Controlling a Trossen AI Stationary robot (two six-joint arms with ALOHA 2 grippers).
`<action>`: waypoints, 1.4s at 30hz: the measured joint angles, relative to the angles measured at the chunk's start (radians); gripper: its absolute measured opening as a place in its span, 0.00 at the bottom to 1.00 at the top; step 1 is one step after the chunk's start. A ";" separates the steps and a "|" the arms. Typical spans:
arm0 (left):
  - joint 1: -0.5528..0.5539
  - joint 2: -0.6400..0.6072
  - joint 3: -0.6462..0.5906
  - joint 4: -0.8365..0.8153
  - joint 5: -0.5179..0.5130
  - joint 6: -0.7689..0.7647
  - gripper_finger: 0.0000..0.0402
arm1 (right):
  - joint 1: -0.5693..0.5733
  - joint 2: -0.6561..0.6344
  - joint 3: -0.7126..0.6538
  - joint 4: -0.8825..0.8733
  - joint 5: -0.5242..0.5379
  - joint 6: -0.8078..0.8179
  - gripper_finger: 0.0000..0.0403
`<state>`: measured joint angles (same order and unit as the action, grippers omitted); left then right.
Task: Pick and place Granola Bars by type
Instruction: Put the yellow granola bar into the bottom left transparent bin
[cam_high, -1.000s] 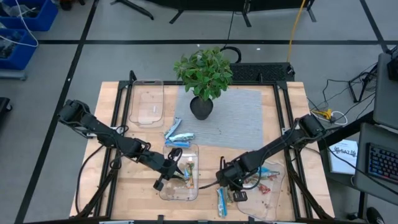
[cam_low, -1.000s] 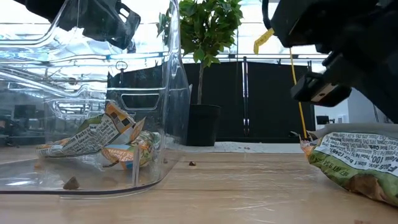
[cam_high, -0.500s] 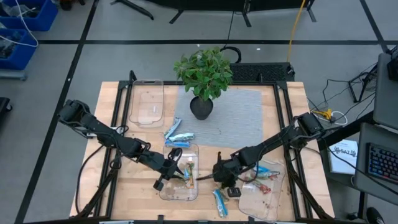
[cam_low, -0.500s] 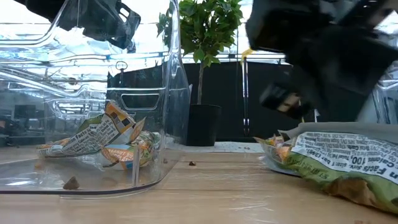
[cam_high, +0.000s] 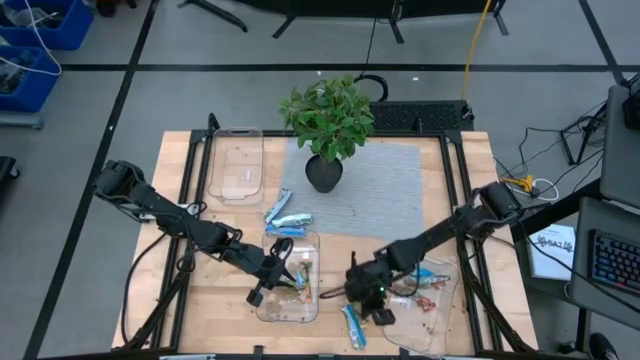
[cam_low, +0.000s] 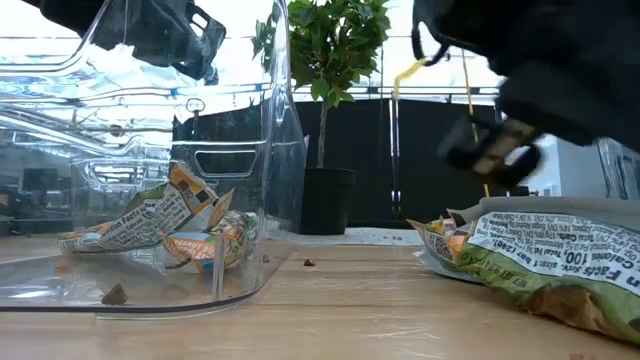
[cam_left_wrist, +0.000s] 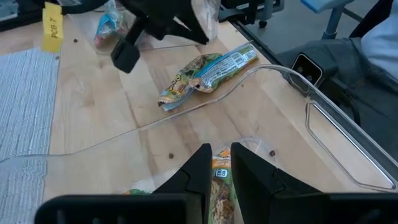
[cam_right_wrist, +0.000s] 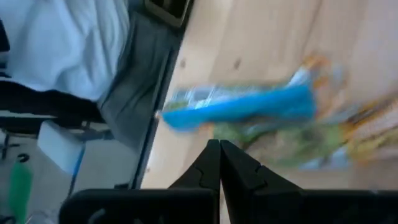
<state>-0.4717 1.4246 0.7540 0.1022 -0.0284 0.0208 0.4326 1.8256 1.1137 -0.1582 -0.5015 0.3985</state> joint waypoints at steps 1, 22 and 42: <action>0.000 0.000 0.000 0.000 0.000 0.002 0.17 | 0.009 0.000 0.000 -0.018 0.004 0.020 0.00; 0.001 0.000 0.001 0.031 0.000 0.027 0.17 | -0.042 0.148 0.001 0.135 -0.020 -0.026 0.00; 0.006 0.006 0.000 0.091 -0.016 0.075 0.17 | -0.154 -0.044 0.000 0.067 0.240 -0.215 0.00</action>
<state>-0.4652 1.4304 0.7537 0.1929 -0.0442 0.0961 0.2790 1.7817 1.1133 -0.0911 -0.2617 0.1837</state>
